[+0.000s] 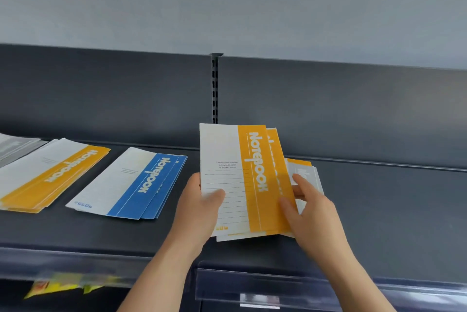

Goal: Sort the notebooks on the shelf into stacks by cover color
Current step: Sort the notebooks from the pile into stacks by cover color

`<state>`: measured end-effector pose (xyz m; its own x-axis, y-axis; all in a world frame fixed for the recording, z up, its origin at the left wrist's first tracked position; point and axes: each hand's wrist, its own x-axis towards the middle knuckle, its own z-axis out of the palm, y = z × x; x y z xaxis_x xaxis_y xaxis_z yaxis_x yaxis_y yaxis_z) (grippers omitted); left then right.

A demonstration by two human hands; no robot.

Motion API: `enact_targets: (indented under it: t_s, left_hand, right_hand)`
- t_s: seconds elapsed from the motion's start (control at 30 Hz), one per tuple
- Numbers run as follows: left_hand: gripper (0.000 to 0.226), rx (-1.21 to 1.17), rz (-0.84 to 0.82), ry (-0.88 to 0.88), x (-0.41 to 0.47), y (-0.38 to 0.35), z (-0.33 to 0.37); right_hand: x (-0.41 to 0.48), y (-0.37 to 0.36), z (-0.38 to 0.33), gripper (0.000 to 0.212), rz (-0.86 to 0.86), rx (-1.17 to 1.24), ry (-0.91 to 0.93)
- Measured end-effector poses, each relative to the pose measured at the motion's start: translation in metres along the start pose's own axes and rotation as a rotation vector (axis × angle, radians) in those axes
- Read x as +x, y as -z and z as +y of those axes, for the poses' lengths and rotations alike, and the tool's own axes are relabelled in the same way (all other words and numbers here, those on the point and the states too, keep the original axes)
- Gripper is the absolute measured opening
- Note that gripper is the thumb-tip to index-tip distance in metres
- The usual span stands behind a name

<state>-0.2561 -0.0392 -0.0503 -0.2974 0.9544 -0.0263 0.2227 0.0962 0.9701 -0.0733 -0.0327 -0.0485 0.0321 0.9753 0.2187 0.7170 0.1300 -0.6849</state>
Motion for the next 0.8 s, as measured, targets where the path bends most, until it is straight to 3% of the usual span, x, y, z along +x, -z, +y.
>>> enact_targets:
  t_s: [0.23, 0.33, 0.43, 0.8]
  left_hand:
    - [0.03, 0.039, -0.028, 0.001, 0.0, 0.051, -0.007]
    - [0.042, 0.02, -0.102, 0.003, 0.003, 0.085, -0.014]
    - [0.04, -0.031, -0.147, 0.038, 0.005, 0.124, -0.023]
    - [0.038, 0.048, 0.049, -0.036, 0.024, 0.288, -0.048]
  right_hand:
    - [-0.001, -0.033, -0.042, 0.031, -0.033, 0.114, 0.133]
    - [0.0, -0.052, -0.065, 0.029, -0.04, 0.146, 0.171]
    - [-0.004, -0.079, -0.094, 0.032, -0.06, 0.159, 0.187]
    - [-0.027, -0.19, -0.212, 0.044, -0.088, 0.199, 0.134]
